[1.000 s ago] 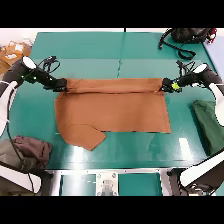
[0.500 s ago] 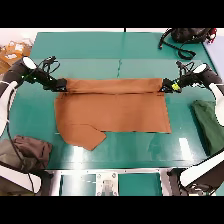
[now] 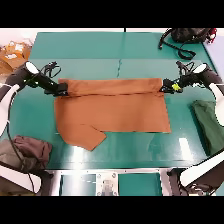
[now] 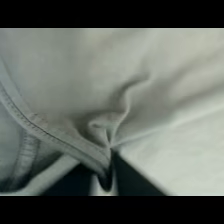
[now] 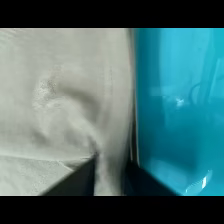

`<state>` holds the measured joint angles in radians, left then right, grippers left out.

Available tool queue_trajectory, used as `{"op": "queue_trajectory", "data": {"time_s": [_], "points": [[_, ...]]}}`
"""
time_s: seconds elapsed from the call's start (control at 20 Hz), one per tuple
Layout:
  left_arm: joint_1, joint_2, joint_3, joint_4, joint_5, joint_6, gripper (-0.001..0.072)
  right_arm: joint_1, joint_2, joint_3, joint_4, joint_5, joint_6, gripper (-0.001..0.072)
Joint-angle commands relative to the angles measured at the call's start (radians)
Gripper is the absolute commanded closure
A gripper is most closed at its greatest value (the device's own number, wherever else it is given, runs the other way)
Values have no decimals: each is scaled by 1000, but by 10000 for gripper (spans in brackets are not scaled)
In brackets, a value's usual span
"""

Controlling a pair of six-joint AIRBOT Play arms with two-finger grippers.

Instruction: Fold the shirts.

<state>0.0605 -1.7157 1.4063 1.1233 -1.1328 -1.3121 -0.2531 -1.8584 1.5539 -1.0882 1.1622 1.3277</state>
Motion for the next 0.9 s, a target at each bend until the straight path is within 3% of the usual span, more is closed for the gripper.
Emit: {"op": "queue_trajectory", "data": {"time_s": [0.0, 0.05, 0.15, 0.2, 0.25, 0.35, 0.4, 0.55, 0.85], "points": [[0, 2, 15, -17, -100, -13, 143, 0, 9, 40, -67, 90, 13, 472], [0, 2, 44, 6, -163, -27, 143, 0, 23, 64, -143, 129, 49, 415], [0, 2, 120, 87, -300, -83, 143, 0, 70, 92, -281, 180, 126, 385], [0, 2, 159, 122, -365, -111, 145, 0, 101, 89, -321, 191, 147, 478], [0, 2, 196, 145, -432, -132, 239, 0, 127, 82, -334, 205, 159, 664], [0, 2, 245, 150, -529, -142, 653, 0, 180, 46, -333, 229, 204, 697], [-1, 3, 255, 149, -560, -163, 684, 0, 209, 14, -333, 236, 229, 698], [-2, 51, 230, 167, -607, -215, 686, -14, 326, -135, -333, 245, 267, 699], [-2, 520, -262, 238, -414, -249, 685, -108, 697, -629, -326, 219, 354, 696]]}}
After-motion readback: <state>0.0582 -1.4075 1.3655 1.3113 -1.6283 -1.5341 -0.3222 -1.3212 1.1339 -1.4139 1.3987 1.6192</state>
